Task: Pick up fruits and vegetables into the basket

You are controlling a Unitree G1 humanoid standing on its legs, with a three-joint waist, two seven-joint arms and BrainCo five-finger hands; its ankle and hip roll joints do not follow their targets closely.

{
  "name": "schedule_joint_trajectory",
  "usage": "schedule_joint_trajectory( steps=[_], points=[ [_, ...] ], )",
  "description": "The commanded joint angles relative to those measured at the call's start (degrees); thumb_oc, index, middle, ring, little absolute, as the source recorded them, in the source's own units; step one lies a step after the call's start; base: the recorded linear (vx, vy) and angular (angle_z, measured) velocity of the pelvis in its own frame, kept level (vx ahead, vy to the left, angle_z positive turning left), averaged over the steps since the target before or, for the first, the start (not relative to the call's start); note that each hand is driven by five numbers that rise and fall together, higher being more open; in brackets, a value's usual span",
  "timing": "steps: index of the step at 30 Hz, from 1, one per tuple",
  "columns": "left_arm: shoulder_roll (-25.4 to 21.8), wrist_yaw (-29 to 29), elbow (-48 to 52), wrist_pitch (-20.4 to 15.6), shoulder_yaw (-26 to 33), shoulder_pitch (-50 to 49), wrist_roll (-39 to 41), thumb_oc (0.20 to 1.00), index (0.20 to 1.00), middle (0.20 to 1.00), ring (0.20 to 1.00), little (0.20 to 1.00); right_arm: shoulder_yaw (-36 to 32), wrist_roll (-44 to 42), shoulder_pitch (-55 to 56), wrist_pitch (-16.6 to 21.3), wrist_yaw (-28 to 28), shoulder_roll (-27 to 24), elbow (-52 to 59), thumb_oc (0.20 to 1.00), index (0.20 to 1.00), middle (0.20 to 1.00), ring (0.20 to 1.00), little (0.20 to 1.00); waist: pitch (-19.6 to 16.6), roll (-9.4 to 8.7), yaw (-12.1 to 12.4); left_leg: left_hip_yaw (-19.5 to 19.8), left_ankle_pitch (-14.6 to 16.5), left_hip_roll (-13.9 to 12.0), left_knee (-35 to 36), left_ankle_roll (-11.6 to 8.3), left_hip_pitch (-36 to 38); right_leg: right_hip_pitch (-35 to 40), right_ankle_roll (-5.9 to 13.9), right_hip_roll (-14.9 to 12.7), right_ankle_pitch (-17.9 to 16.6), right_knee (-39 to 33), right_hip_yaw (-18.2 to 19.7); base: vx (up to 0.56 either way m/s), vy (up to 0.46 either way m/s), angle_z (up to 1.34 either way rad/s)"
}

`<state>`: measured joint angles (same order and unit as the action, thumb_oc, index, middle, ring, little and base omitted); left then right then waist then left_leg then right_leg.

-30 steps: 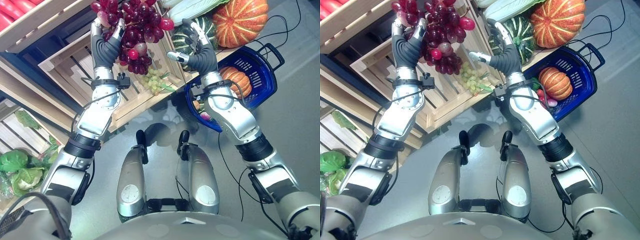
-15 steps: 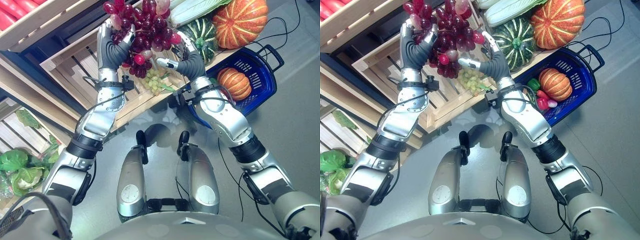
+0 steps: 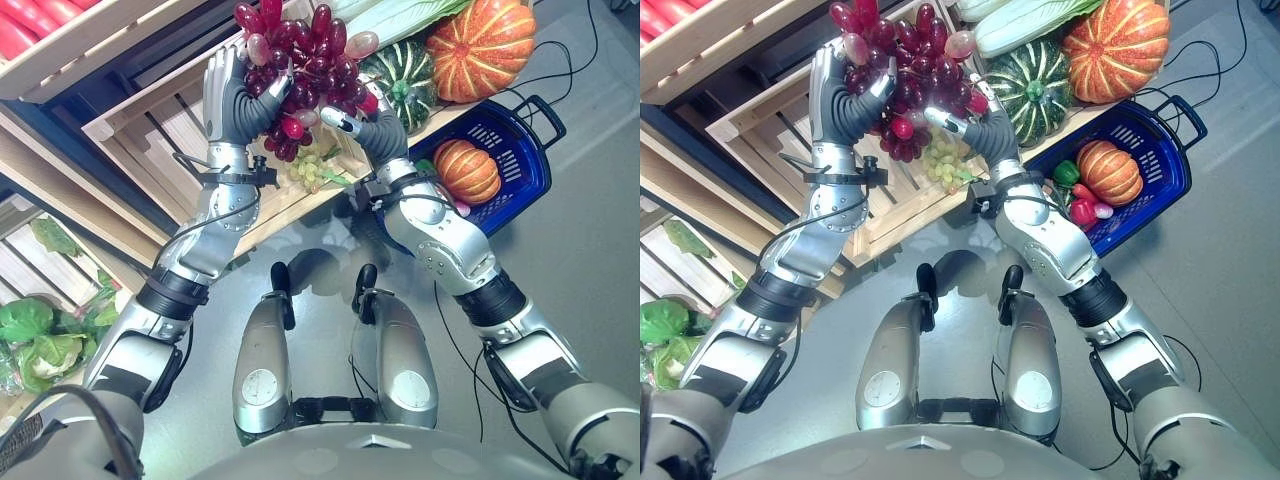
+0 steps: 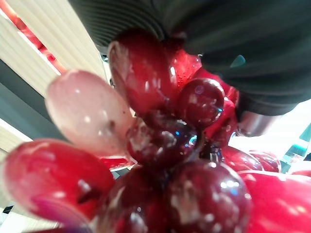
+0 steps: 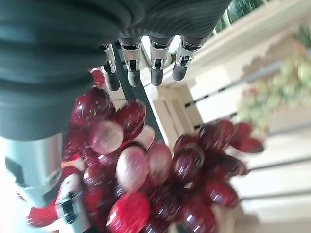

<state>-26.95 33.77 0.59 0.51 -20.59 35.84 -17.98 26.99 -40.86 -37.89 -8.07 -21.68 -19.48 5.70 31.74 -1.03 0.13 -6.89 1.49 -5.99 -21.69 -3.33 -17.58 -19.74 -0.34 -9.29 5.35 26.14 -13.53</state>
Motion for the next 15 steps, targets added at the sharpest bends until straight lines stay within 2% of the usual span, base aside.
schedule_joint_trajectory(
  steps=[1, 6, 15],
  points=[
    [0.2, 1.1, 7.8, -4.6, -2.7, 0.9, -0.8, 0.2, 0.2, 0.2, 0.2, 0.2, -1.1, -4.6, 0.8, 6.1, 2.5, 4.5, 3.9, 1.0, 1.0, 1.0, 1.0, 1.0, -4.9, -1.98, 0.8, -2.4, 2.1, 0.7, 0.7, 0.77, 2.6, 3.5, 3.5, -1.1, 0.5, -1.5, -0.7, 0.0, 0.0, 0.0],
    [0.7, -0.5, 8.2, -2.8, -3.5, 1.0, -0.3, 0.2, 0.2, 0.2, 0.2, 0.2, -1.1, -3.9, 0.0, 6.6, 2.7, 5.4, 4.6, 1.0, 1.0, 1.0, 1.0, 1.0, -5.1, -2.01, 1.1, -2.3, 2.1, 0.8, 0.7, 0.86, 2.6, 3.7, 3.52, -1.2, 0.3, -1.8, -0.8, 0.0, -0.004, 0.03],
    [0.5, 1.3, 7.9, -0.1, -4.2, 1.7, -1.5, 0.2, 0.2, 0.2, 0.2, 0.2, -1.0, -2.4, -2.1, 7.3, 0.4, 5.1, 4.2, 1.0, 1.0, 1.0, 1.0, 1.0, -5.3, -2.06, 1.4, -2.0, 2.3, 0.8, 0.4, 0.7, 2.9, 4.3, 3.59, -1.4, 0.4, -2.1, -0.9, 0.0, -0.001, 0.01]
  ],
)
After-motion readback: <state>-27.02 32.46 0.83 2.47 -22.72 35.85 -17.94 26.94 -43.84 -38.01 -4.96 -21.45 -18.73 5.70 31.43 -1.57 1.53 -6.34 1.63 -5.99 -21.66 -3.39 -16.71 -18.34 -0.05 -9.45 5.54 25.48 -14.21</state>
